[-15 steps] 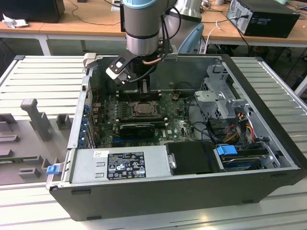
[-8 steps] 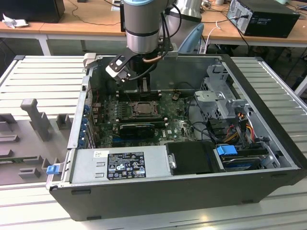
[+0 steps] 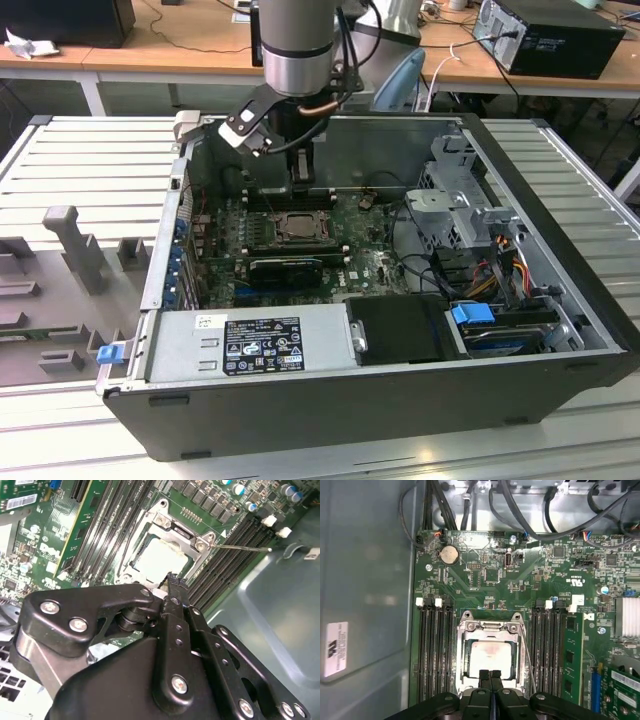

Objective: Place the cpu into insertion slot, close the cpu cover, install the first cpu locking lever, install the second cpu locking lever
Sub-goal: 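Install the first cpu locking lever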

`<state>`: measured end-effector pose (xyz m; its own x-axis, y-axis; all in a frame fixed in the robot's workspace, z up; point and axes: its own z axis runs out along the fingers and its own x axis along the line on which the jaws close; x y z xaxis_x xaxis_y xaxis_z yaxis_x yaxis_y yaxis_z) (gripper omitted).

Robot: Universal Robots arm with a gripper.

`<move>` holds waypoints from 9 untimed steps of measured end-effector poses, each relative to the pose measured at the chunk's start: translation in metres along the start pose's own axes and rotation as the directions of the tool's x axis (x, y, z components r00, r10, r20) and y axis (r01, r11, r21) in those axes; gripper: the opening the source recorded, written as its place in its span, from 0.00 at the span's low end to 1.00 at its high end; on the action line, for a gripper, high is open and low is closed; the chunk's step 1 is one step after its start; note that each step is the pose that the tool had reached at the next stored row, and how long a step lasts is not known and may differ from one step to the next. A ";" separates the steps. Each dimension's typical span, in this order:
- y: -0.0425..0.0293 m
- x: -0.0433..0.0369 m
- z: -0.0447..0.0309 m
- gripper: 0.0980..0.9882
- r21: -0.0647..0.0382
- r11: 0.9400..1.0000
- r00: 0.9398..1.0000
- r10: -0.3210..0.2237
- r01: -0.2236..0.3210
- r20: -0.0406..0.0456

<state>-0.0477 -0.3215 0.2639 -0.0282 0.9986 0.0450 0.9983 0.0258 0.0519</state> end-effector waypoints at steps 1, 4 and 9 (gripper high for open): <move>0.0001 0.0001 -0.0027 0.01 0.000 1.000 1.000 0.000 0.000 0.000; 0.0007 0.0006 -0.0142 0.01 0.000 1.000 1.000 0.000 0.000 0.000; 0.0009 0.0008 -0.0181 0.01 0.003 0.997 0.997 -0.071 0.071 -0.004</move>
<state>-0.0477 -0.3216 0.2820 -0.0995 0.9940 0.0454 0.9939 0.0971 0.0520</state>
